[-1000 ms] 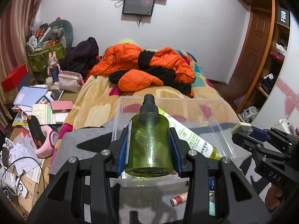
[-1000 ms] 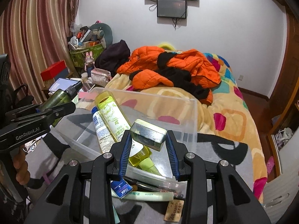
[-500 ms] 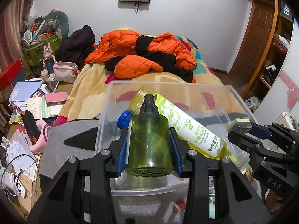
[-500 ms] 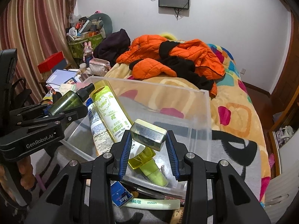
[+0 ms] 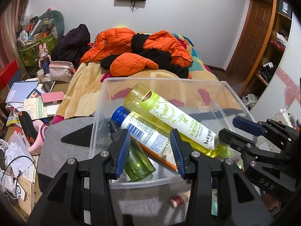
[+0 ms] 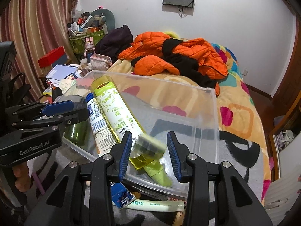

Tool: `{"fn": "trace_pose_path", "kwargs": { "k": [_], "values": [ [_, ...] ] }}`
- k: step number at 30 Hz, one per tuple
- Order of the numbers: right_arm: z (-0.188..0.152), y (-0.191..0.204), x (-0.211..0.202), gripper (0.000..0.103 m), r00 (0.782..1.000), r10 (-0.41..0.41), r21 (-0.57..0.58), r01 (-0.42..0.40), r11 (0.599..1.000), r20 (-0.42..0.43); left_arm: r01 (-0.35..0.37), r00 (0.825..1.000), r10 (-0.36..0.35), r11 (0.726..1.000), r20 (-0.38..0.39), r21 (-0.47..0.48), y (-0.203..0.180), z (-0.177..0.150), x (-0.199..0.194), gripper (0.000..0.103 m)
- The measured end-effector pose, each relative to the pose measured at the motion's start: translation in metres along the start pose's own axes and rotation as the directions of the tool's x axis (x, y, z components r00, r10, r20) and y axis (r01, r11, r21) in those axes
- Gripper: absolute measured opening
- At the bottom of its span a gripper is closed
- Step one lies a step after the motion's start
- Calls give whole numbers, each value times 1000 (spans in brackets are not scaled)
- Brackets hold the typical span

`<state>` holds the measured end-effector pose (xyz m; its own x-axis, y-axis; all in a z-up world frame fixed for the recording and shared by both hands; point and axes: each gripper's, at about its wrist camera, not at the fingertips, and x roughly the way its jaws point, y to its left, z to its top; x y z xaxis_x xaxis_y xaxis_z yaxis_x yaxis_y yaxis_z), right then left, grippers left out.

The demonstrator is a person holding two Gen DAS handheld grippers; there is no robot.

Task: Organize objects
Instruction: 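Carry the green glass bottle into the clear box with the left gripper, then release the green bottle in the box and withdraw the left gripper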

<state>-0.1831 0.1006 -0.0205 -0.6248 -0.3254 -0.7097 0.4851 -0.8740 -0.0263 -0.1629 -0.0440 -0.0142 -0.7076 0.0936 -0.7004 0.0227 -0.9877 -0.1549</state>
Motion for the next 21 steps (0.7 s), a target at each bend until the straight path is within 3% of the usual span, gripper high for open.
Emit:
{"fn": "trace_pose_path", "kwargs": {
  "k": [5,10,21],
  "values": [
    [0,0,-11,45,1000,6,1,-6,1000,25,4,1000,-5,1000,29,14,-6,-1,-15,55],
    [-3,-3,-28,61,998,0,-1,1,1000,63,2,998,-4,1000,70,29,-9,-3,-35,68],
    [-30,-19,-59,65,996,-21,21,19,1000,88,-8,997,4,998,72,66,-7,-34,-65,86]
  ]
}}
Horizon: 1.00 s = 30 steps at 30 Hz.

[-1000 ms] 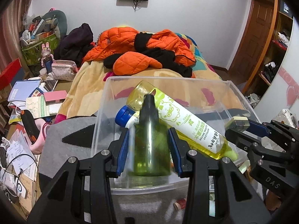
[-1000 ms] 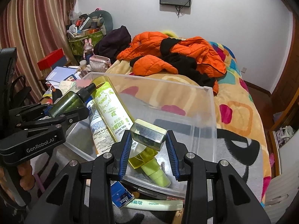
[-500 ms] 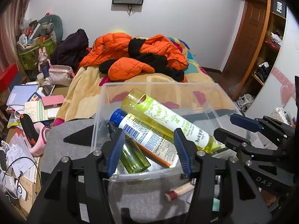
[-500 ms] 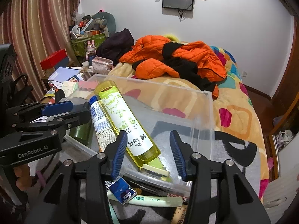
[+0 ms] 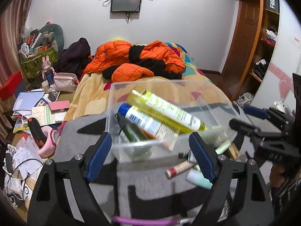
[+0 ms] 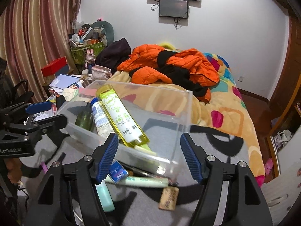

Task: Organize objects
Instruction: 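Release the green bottle in the box and withdraw the left gripper, then grasp the eraser with the right gripper while the left approaches the purple back scratcher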

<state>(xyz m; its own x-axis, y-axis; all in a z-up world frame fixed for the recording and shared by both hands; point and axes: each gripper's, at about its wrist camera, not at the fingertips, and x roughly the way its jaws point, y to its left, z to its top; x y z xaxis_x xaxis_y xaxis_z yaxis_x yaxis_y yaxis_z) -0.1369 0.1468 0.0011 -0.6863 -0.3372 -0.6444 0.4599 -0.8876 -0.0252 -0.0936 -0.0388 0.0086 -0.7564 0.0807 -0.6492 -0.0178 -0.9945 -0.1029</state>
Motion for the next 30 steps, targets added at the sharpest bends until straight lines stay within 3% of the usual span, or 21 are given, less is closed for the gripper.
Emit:
{"fn": "trace_pose_path", "kwargs": {
  "k": [12,15,23,30],
  "values": [
    [-48,-21,-5,65,995,-52,11,53,999,-89,-20,992,33,994,-125,109,2,-69,-4,87],
    [-61,-27,0,65,991,-50,30,55,998,-127,6,987,13,993,-159,121,2,-84,-7,87],
    [-82,-36,18,65,978,-47,69,62,996,-205,41,978,3,978,-209,206,-2,-109,-11,87],
    [-75,-36,36,60,974,-16,97,39,994,-226,43,976,31,943,-218,330,-24,-112,2,89]
  ]
}}
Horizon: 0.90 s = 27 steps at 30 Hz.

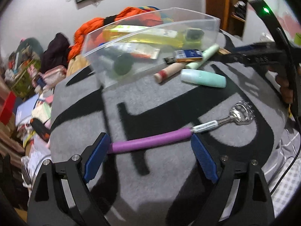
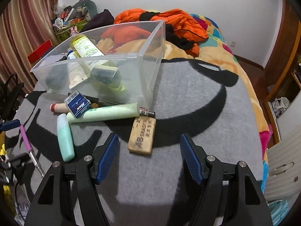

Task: Organize objects
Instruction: 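Grasp the eraser with the right gripper while the left approaches the purple back scratcher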

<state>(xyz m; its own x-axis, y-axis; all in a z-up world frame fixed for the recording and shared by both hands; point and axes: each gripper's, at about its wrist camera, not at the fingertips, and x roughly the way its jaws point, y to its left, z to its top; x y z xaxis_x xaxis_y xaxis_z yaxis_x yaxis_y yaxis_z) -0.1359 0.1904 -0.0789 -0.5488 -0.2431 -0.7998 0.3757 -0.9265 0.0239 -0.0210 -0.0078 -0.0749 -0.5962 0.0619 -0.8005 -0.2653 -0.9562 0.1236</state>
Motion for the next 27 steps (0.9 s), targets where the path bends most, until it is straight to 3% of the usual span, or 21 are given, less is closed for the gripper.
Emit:
{"fn": "trace_pose_path", "kwargs": {
  "k": [6,11,15,16,20,22,23,25,27],
  "values": [
    [1,5,0,40,1000,2,-18,-2,1000,8,34,999,-34,992,4,119,-21,15,10,90],
    [-2,6,-3,27,1000,13,-20,-13,1000,10,138,990,-136,983,-28,122,-21,28,20,89],
    [-7,5,-7,22,1000,6,-27,-6,1000,10,245,969,-240,966,-60,85,-13,32,20,63],
    [-8,5,-9,22,1000,8,-27,-8,1000,10,241,970,-237,967,-59,87,-13,31,19,56],
    [-17,0,-15,22,1000,10,-16,-9,1000,12,213,977,-210,973,-42,90,-14,28,7,45],
    [-23,-2,-20,22,1000,7,-12,-7,1000,10,178,984,-176,979,-28,97,-15,25,-1,25],
    [-24,-3,-21,22,1000,7,-12,-7,1000,9,171,985,-169,981,-28,89,-13,25,-6,20],
    [-31,-5,-27,22,1000,7,-12,-7,1000,7,192,981,-189,979,-47,62,-8,22,-10,3],
    [-36,-8,-30,22,1000,7,-10,-7,1000,3,197,978,-193,979,-78,44,-4,17,-9,3]
  ]
}}
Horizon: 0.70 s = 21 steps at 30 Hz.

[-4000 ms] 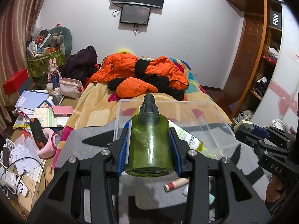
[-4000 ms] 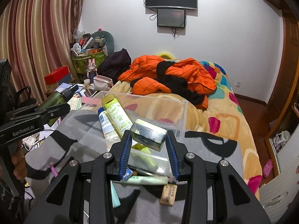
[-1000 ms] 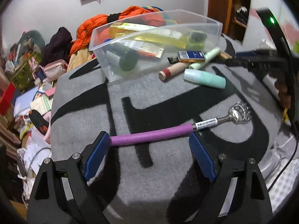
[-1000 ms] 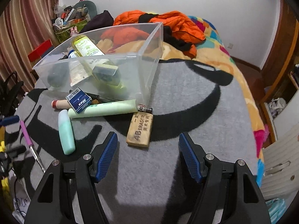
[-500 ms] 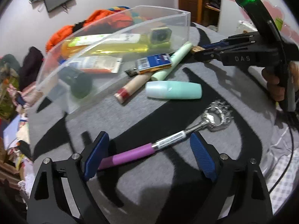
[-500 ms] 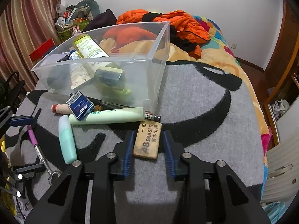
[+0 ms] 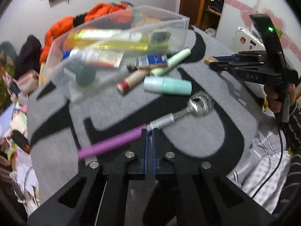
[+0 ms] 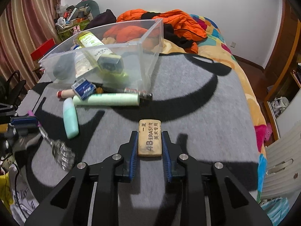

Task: Organize objects
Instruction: 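Grasp the eraser with the right gripper while the left approaches the purple back scratcher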

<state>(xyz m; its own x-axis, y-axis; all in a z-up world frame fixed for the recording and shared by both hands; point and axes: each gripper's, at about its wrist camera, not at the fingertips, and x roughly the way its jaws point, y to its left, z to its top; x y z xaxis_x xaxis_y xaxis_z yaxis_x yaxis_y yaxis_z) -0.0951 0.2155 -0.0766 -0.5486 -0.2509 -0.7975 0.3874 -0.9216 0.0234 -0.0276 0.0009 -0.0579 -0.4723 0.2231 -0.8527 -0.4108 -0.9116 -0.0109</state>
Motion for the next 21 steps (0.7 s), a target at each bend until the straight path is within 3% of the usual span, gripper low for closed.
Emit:
{"fn": "trace_pose_path", "kwargs": {
  "k": [3,6,8,10,11,16,19,21],
  "values": [
    [-8,-3,-6,22,1000,-5,4,5,1000,-4,-69,997,70,997,-17,29,0,-4,0,3],
    [-14,-6,-11,22,1000,-2,10,2,1000,-7,-63,998,63,997,-4,50,-1,-2,-4,7],
    [-16,-6,-12,22,1000,3,10,-3,1000,-10,-86,996,85,992,9,92,-5,3,-6,22],
    [-17,-7,-14,22,1000,14,15,-14,1000,-11,-104,995,103,986,13,131,-8,7,-1,49],
    [-18,-7,-14,22,1000,22,18,-21,1000,-12,-111,994,111,983,7,147,-8,10,4,50],
    [-20,-6,-16,22,999,38,23,-37,999,-13,-76,995,88,974,-45,213,-7,22,23,51],
    [-21,-5,-16,22,999,39,23,-38,999,-13,-23,996,43,973,-83,228,-9,26,25,36],
    [-21,-5,-16,22,999,38,28,-38,999,-11,-17,994,41,971,-97,238,-10,27,26,34]
  ]
}}
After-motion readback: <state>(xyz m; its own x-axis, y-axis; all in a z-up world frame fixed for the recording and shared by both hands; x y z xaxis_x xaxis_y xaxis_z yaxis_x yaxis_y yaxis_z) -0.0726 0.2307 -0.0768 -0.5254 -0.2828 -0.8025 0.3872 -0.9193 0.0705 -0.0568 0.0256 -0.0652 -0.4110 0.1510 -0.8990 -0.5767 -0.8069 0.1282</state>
